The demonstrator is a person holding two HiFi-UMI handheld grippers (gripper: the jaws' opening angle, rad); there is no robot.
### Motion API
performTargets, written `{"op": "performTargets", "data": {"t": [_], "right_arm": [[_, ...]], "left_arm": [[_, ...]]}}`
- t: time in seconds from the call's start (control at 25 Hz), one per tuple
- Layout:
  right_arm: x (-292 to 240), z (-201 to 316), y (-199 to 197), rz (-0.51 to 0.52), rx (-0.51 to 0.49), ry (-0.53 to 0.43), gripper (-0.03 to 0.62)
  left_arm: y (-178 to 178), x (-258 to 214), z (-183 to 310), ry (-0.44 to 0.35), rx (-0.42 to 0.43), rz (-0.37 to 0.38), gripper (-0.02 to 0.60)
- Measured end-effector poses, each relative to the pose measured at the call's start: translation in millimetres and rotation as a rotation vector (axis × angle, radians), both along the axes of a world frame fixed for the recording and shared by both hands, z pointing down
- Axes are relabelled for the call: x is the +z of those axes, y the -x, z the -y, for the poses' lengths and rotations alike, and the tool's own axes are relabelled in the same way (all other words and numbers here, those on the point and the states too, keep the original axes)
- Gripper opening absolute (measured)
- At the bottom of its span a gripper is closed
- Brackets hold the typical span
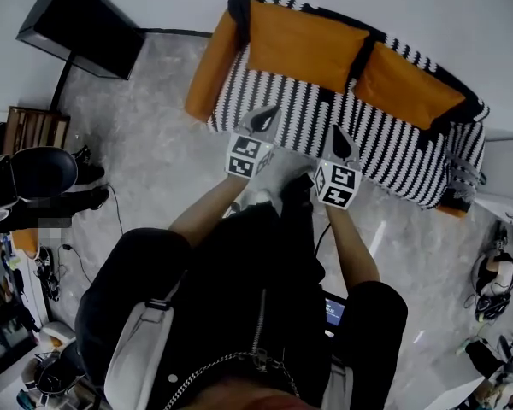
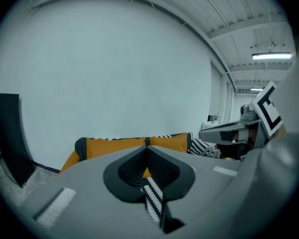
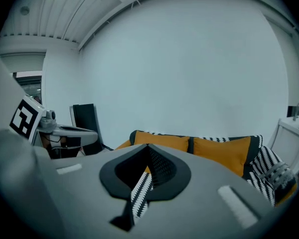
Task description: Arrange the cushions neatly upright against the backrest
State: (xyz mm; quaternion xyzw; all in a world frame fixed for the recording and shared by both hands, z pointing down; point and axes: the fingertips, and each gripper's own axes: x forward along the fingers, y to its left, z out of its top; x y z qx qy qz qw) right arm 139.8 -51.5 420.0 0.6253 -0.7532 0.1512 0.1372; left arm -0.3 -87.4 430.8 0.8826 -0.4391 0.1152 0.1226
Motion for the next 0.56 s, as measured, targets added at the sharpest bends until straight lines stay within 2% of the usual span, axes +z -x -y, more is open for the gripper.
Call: {"op": "performTargets", "data": {"t": [0.32,0.56], "right_arm": [[2,-15,25,0.001,-0.036,0.006,0.000],[0,-22,26,0.013,-0.031,0.014,0.001]], "left_arm": [[13,3,-18,-0.020,0.003,0.006,0.011],[11,-10,-30,-0.039,0.000,-0.003,0.011]]}}
